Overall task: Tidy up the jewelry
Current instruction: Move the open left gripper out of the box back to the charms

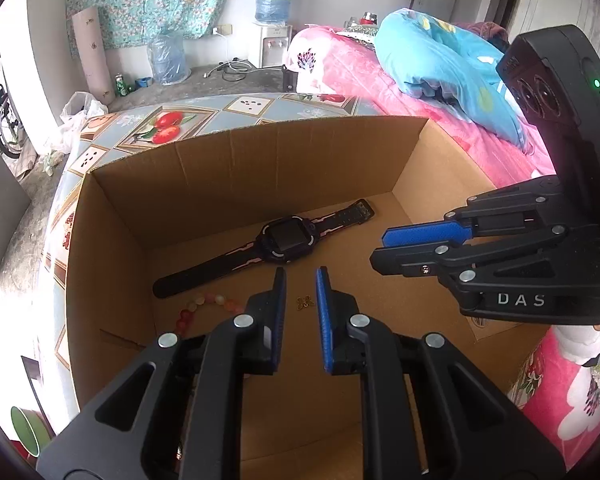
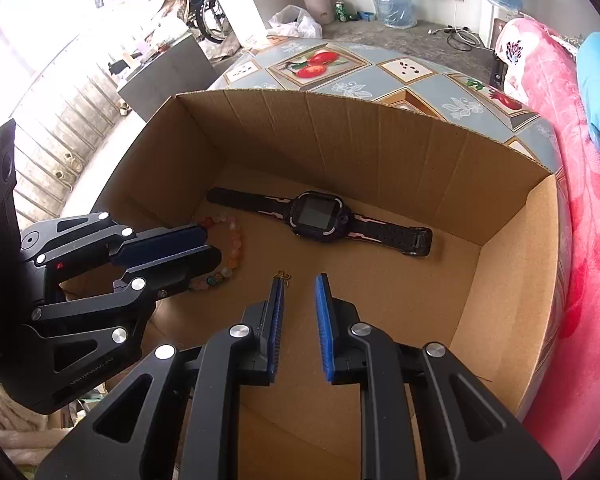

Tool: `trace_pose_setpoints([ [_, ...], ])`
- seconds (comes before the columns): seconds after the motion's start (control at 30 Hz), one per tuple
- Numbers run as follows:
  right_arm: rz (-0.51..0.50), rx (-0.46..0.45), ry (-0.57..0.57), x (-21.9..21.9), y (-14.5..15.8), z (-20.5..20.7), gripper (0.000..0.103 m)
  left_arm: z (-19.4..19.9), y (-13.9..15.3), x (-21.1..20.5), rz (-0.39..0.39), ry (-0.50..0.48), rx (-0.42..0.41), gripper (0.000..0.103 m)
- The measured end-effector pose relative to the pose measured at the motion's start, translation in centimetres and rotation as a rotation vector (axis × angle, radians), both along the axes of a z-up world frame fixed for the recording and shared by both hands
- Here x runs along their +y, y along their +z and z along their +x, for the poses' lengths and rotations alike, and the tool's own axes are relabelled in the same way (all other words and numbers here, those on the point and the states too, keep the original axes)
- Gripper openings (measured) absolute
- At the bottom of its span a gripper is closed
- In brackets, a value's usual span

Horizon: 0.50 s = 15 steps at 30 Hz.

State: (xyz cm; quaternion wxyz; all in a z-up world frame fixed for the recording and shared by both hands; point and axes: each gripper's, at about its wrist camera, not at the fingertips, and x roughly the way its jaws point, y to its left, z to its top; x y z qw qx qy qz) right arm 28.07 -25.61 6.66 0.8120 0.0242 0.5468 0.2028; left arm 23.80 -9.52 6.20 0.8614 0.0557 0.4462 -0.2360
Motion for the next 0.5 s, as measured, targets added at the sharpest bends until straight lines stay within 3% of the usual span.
trace_pose_setpoints([
  [0.13,0.042,-0.066,-0.028,-0.9,1.6,-1.4,0.017,-0.9,1.1,0.6,-0.036,0.002,-0.059,0.014],
  [0.23,0.078,-0.190,-0.048,-1.8,4.5,-4.2,0.017,-3.5,3.0,1.5,-0.084,-0.011,-0.165,0.014],
  [0.37,0.086,-0.410,-0.065,-2.6,8.3,-11.3,0.017,-8.8,5.0,3.5,-0.177,-0.045,-0.291,0.014],
  [0.5,0.133,-0.471,-0.097,-3.7,7.9,-18.2,0.017,-14.5,4.4,5.1,-0.246,-0.096,-0.322,0.019],
])
